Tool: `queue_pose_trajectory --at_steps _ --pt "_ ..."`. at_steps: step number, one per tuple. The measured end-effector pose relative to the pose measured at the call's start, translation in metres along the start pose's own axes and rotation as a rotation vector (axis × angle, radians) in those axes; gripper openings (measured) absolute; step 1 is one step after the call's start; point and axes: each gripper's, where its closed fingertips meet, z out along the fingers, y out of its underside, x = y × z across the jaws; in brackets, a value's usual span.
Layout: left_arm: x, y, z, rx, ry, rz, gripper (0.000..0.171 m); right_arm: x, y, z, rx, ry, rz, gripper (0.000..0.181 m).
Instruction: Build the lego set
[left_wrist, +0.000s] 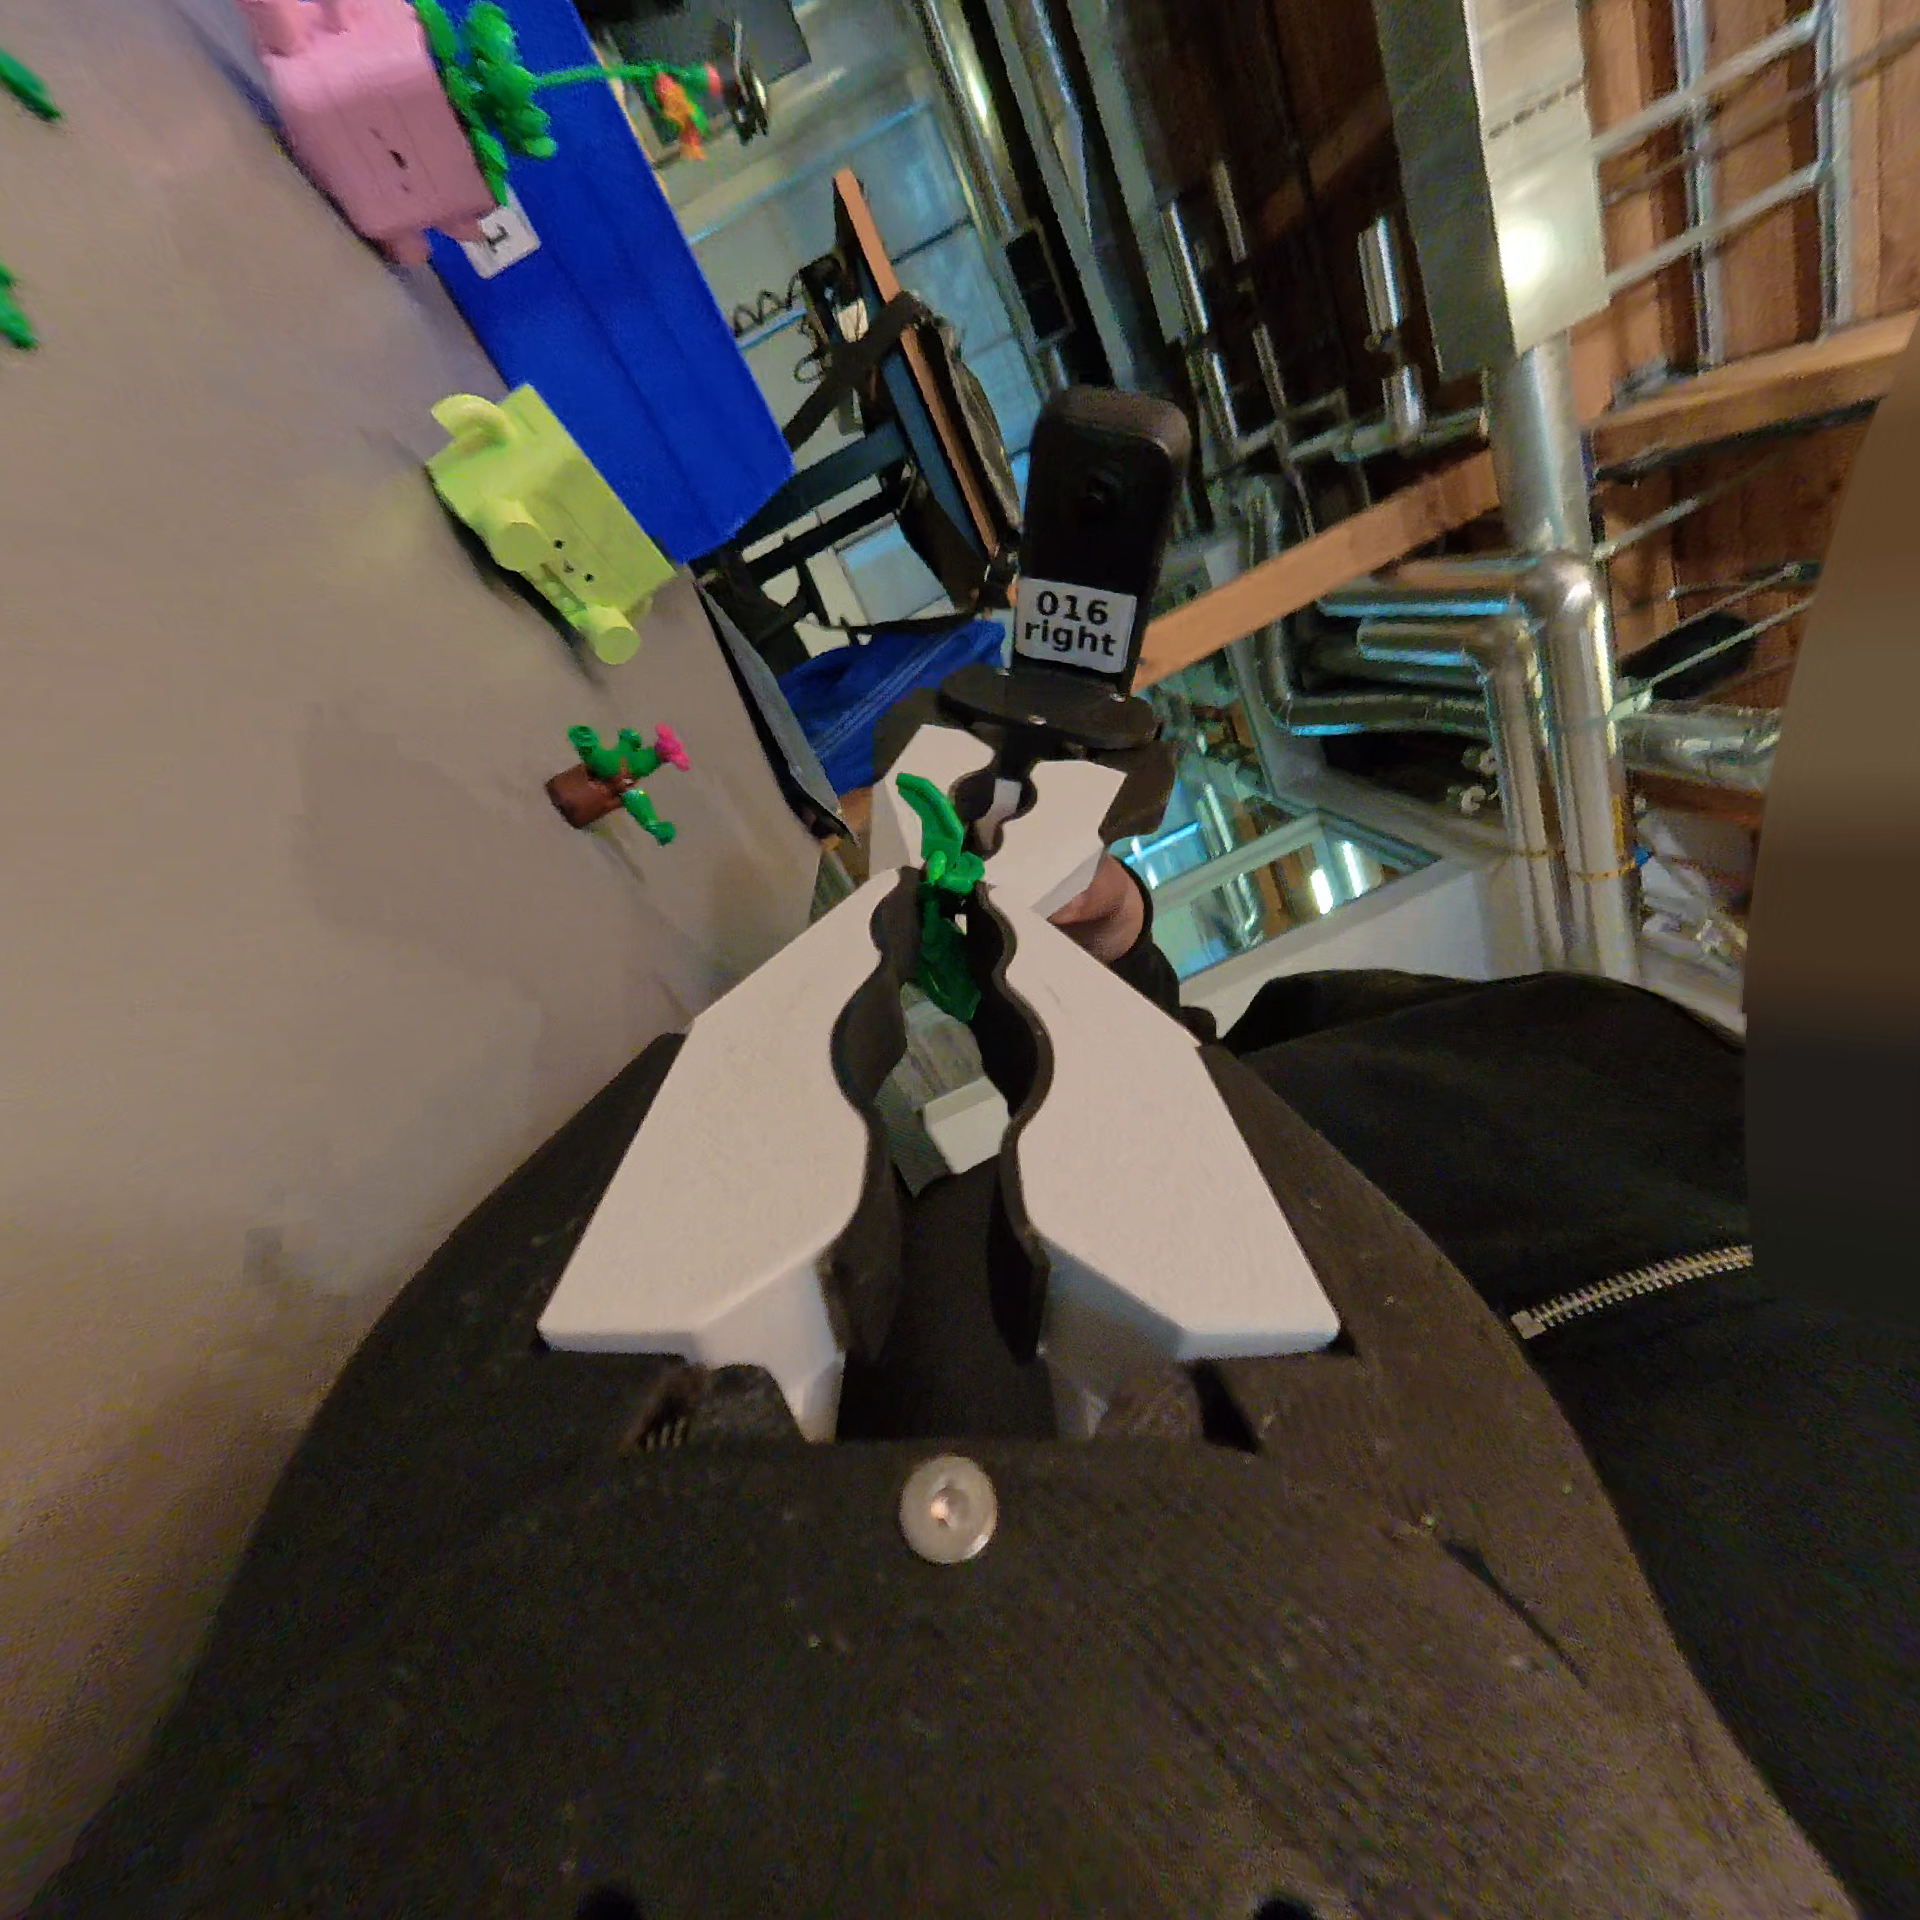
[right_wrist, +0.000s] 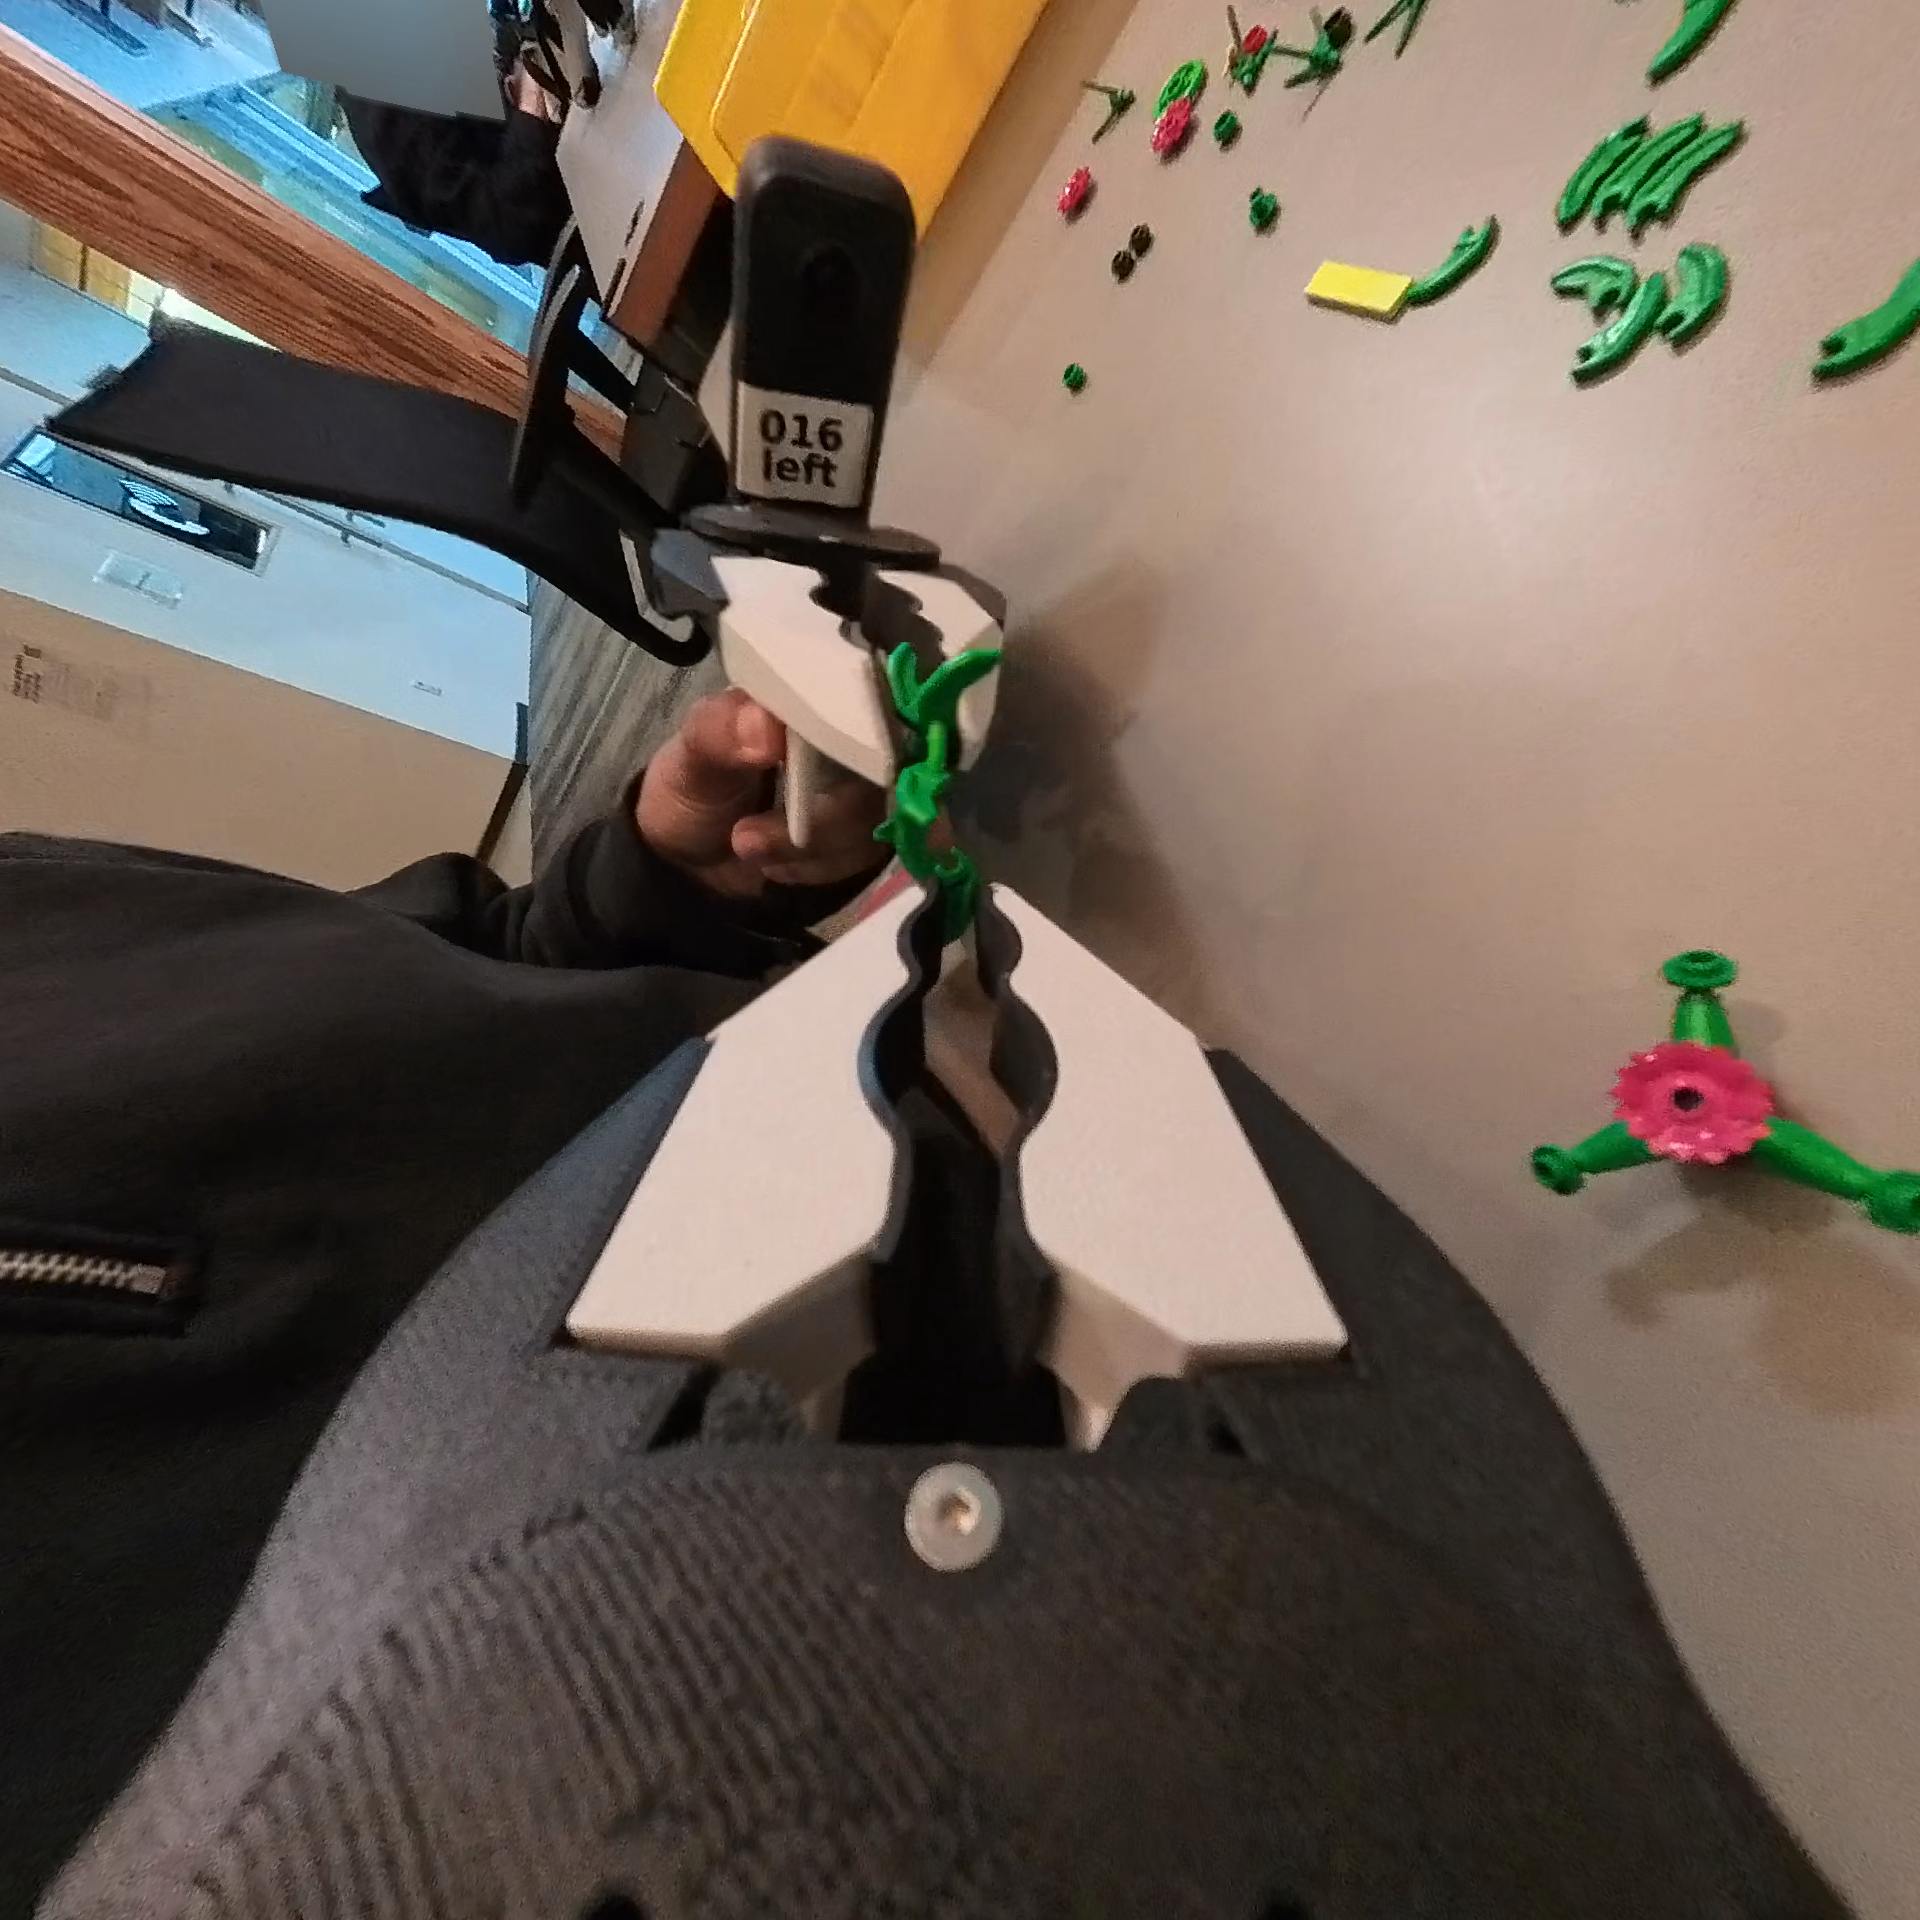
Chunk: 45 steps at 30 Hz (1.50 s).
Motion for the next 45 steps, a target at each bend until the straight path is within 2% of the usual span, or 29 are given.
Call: queue_pose_trajectory --at_steps 4,16,23,30,45 --pt "-0.001 0.008 0.002 -0.056 -0.086 0.117 0.006 -0.003 0.003 -0.002 0.024 -0.013 0.024 0.004" --pt "-0.006 0.030 0.013 -0.161 -0.167 0.265 0.006 -0.001 0.025 -0.011 0.002 -0.105 0.154 0.005" --pt "-0.007 0.021 0.019 -0.033 -0.163 0.279 0.005 0.001 0.014 -0.015 0.107 -0.167 0.250 0.005" --pt "-0.008 0.017 0.018 0.041 -0.141 0.267 0.005 0.007 0.012 -0.016 0.170 -0.175 0.294 0.004" --pt "-0.015 0.024 0.021 0.005 -0.196 0.286 0.005 0.012 0.015 -0.013 0.126 -0.141 0.294 0.004"
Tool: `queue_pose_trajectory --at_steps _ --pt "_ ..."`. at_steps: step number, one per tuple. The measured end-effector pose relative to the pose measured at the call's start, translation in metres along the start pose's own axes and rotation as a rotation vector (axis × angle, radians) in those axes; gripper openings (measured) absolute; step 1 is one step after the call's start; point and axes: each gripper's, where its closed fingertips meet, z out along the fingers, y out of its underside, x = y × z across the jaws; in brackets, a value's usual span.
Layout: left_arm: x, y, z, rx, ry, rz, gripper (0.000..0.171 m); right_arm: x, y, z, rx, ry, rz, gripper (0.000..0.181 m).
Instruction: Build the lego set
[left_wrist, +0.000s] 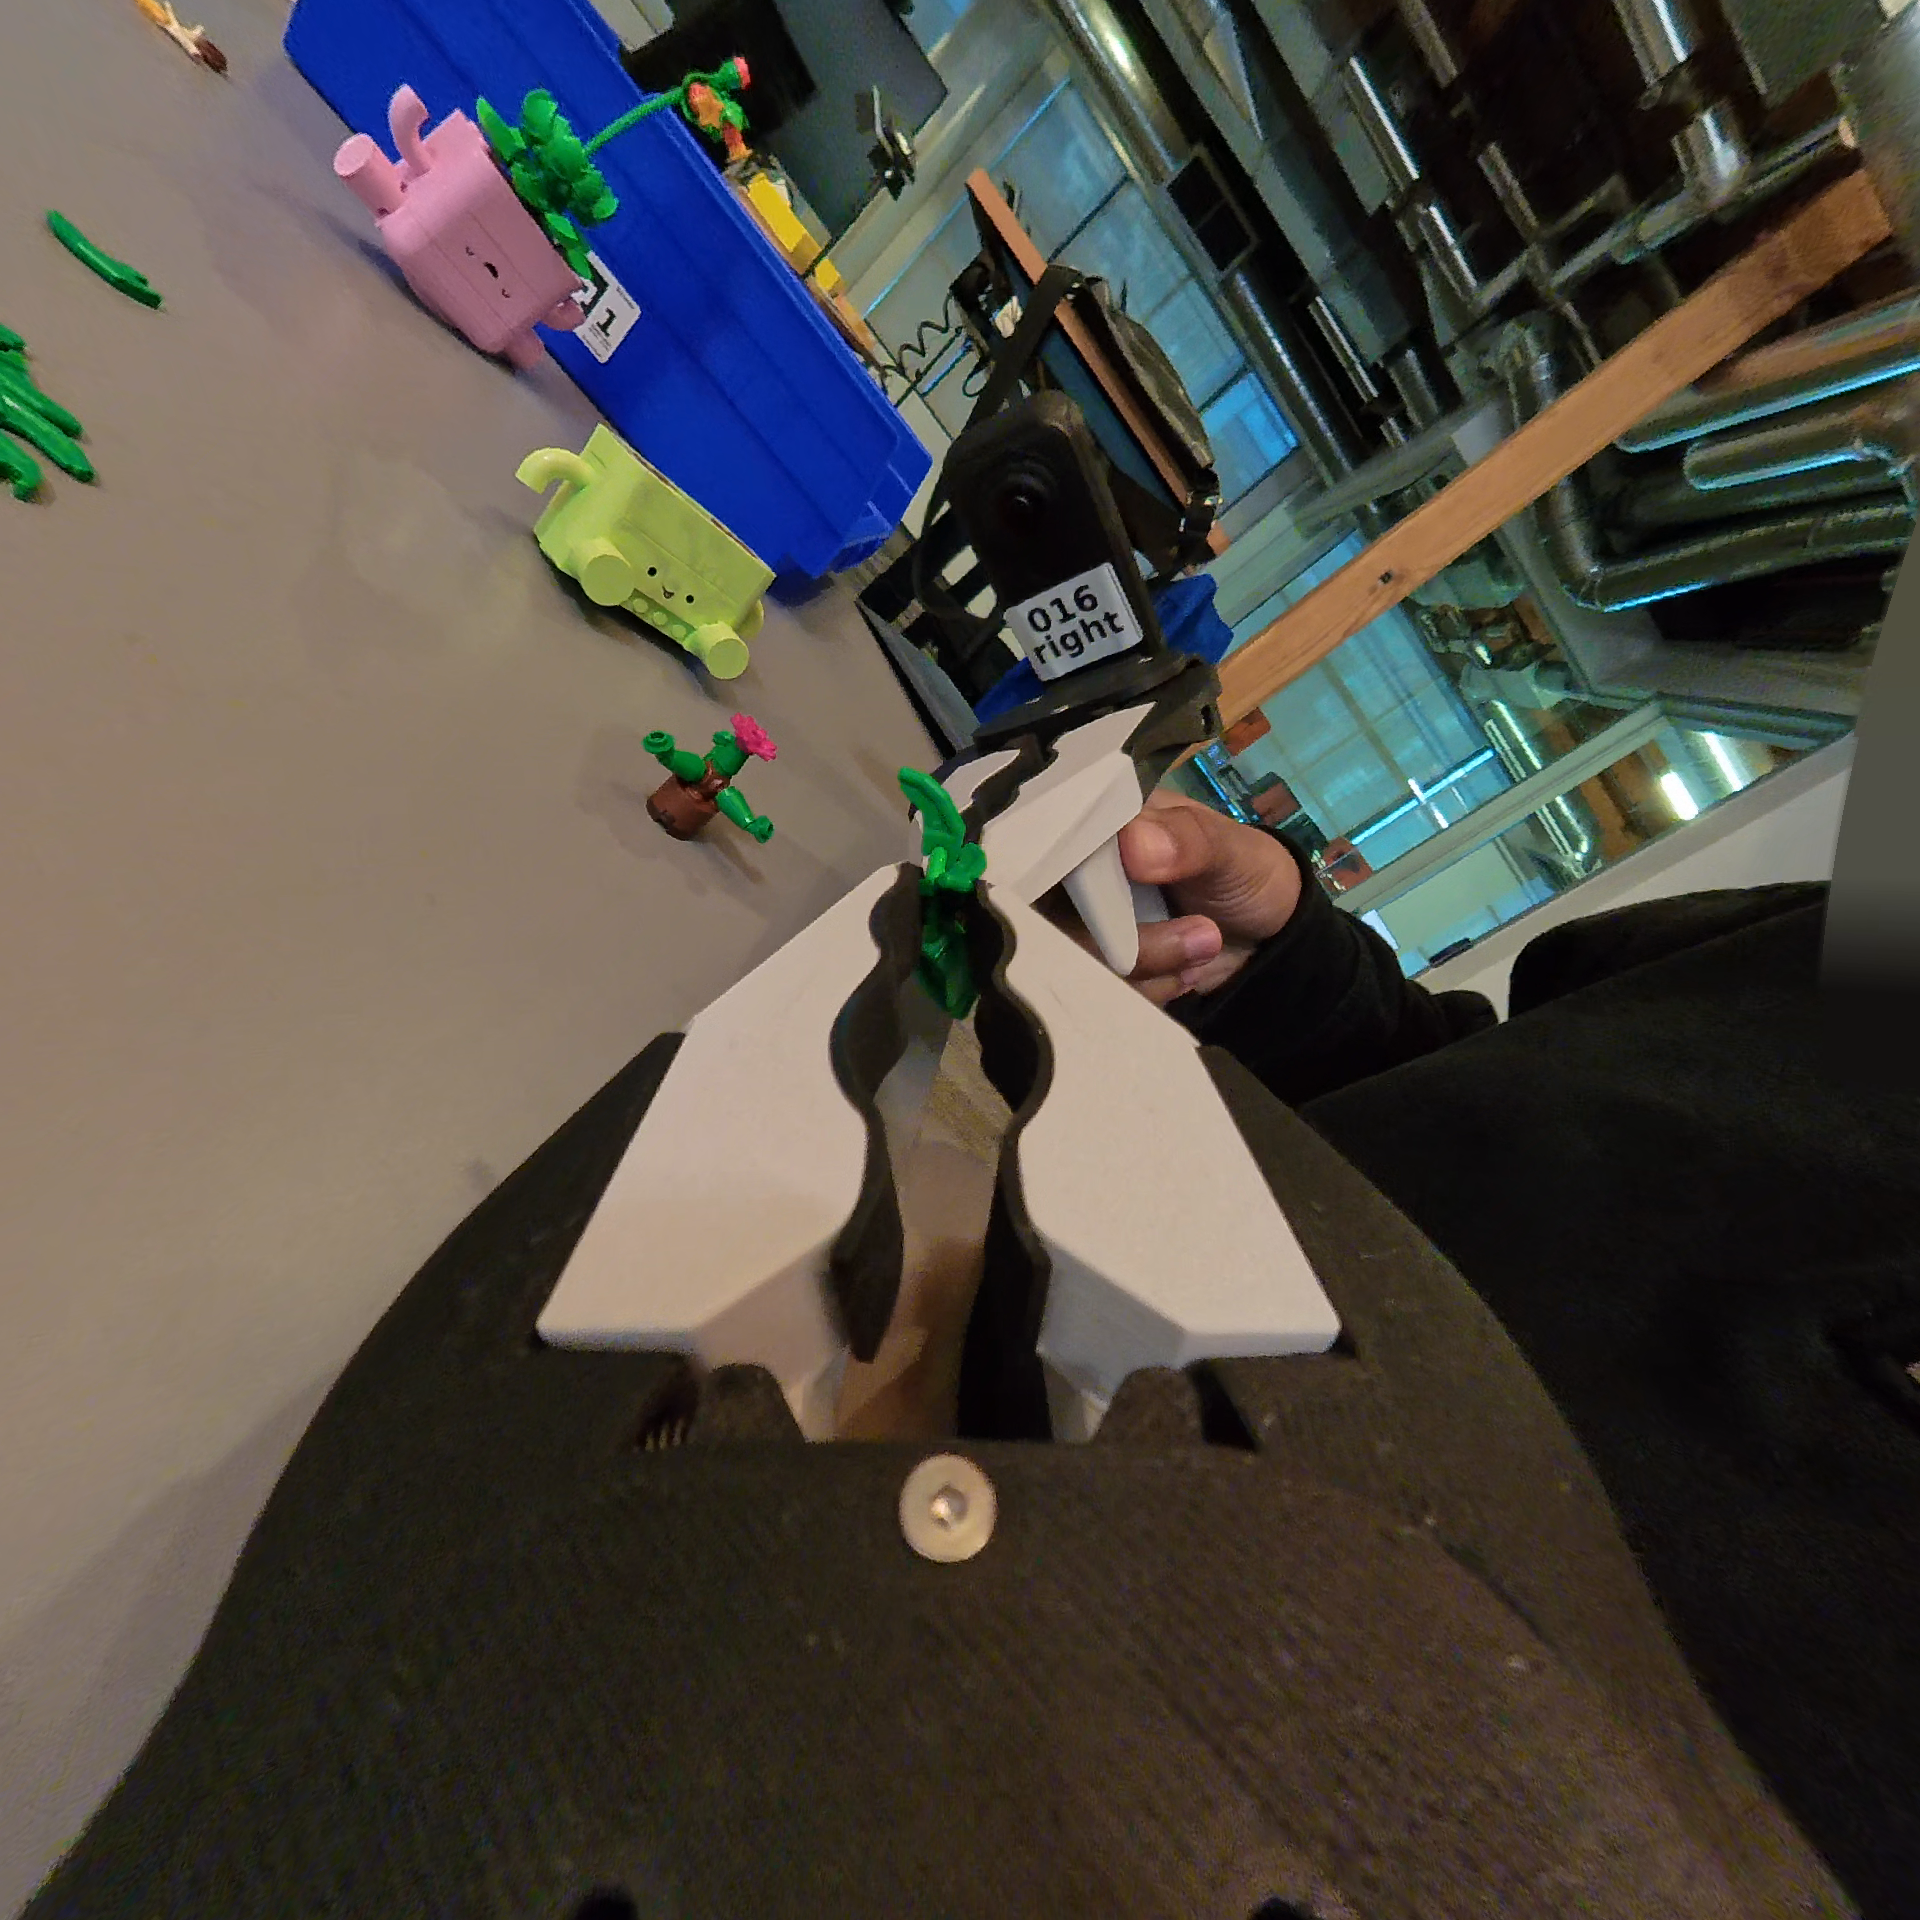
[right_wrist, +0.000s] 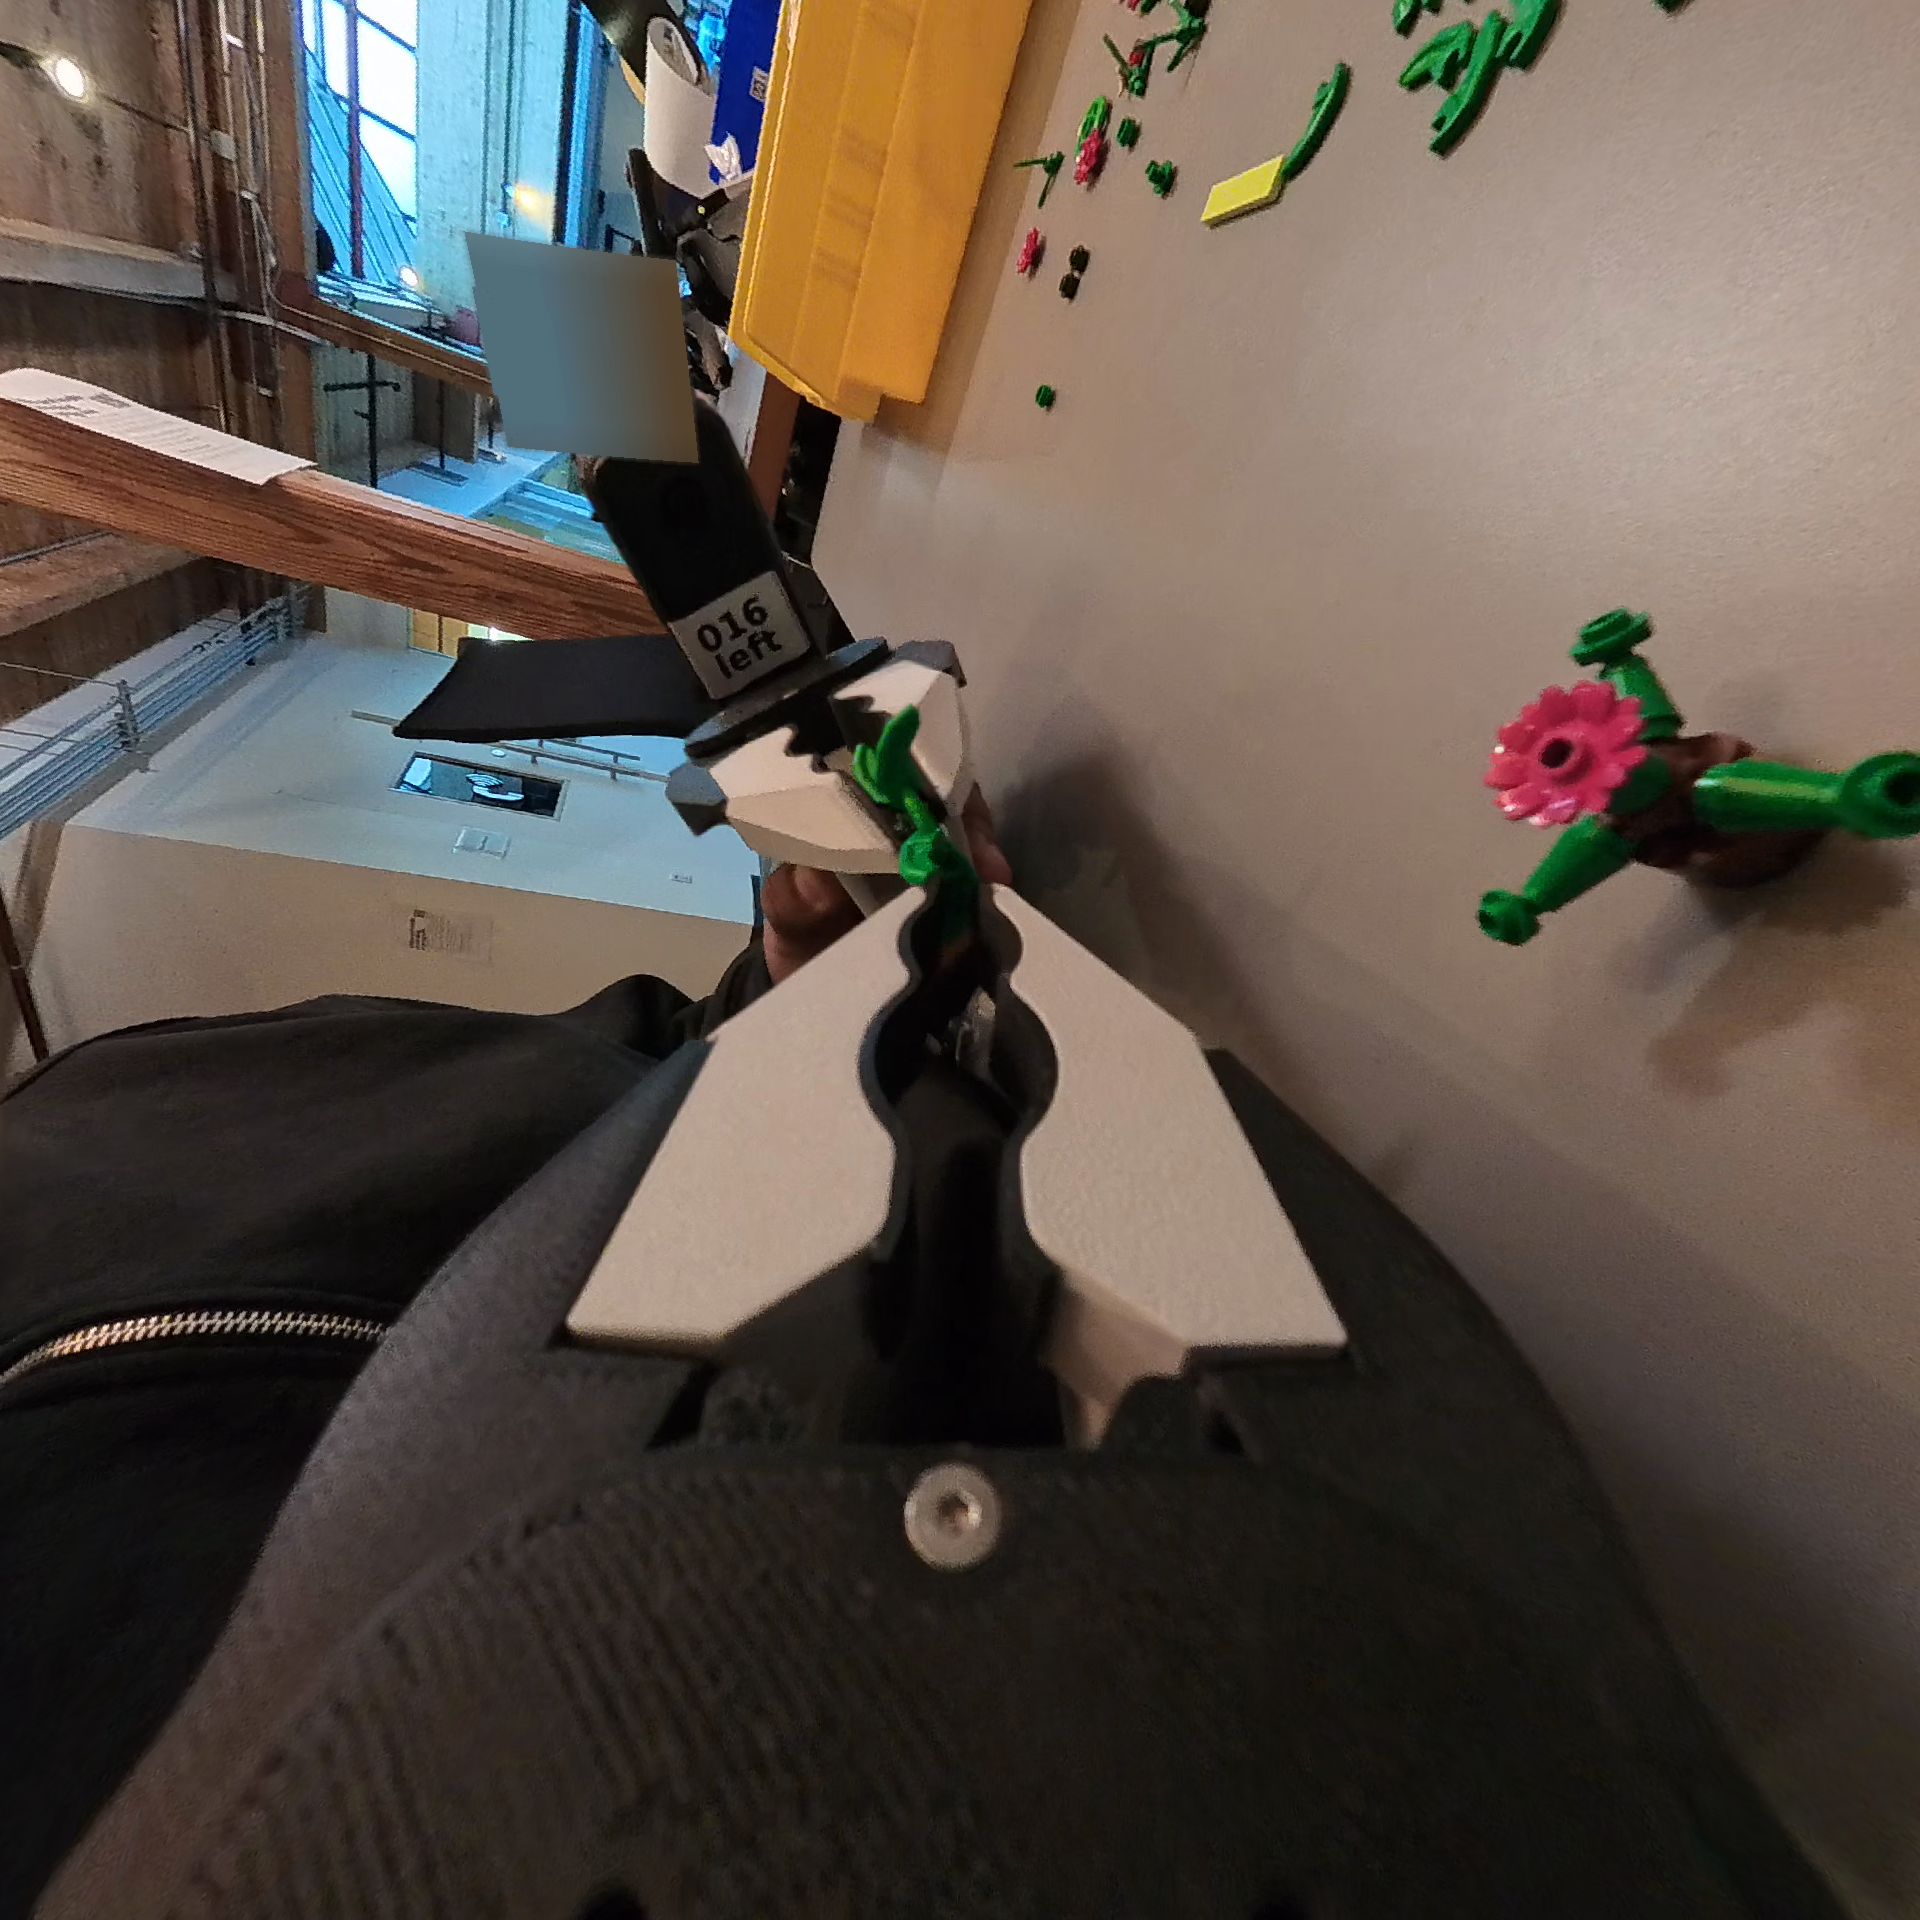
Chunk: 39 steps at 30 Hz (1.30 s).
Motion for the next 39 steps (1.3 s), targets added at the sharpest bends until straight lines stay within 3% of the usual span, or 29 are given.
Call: queue_pose_trajectory --at_steps 9,14,18,23,28,30,33,36,39 --pt "-0.007 -0.004 -0.003 0.024 -0.054 0.004 0.006 0.012 0.001 -0.002 0.019 0.045 -0.046 0.005" --pt "-0.028 0.002 -0.012 -0.110 -0.233 0.129 0.006 0.029 0.012 -0.001 0.019 0.240 -0.308 0.005" --pt "-0.040 0.016 -0.012 -0.238 -0.315 0.154 0.006 0.023 0.007 -0.001 0.092 0.301 -0.465 0.005" --pt "-0.050 0.032 -0.012 -0.321 -0.297 -0.002 0.007 0.027 0.015 0.004 0.080 0.309 -0.478 0.005" --pt "-0.058 0.031 -0.020 -0.346 -0.346 0.018 0.011 0.025 0.016 0.006 0.095 0.293 -0.473 0.005" --pt "-0.058 0.027 -0.024 -0.338 -0.351 0.022 0.020 0.024 0.016 0.005 0.103 0.289 -0.474 0.005" --pt "-0.065 0.006 -0.038 -0.265 -0.439 0.096 0.057 0.021 0.013 0.001 0.115 0.284 -0.482 0.005" --pt "-0.041 -0.014 -0.040 -0.201 -0.343 0.266 0.056 0.013 0.012 0.000 0.116 0.232 -0.470 0.005" --pt "-0.003 -0.003 -0.029 -0.241 -0.108 0.376 0.044 -0.010 0.018 0.004 0.071 0.031 -0.362 0.005"
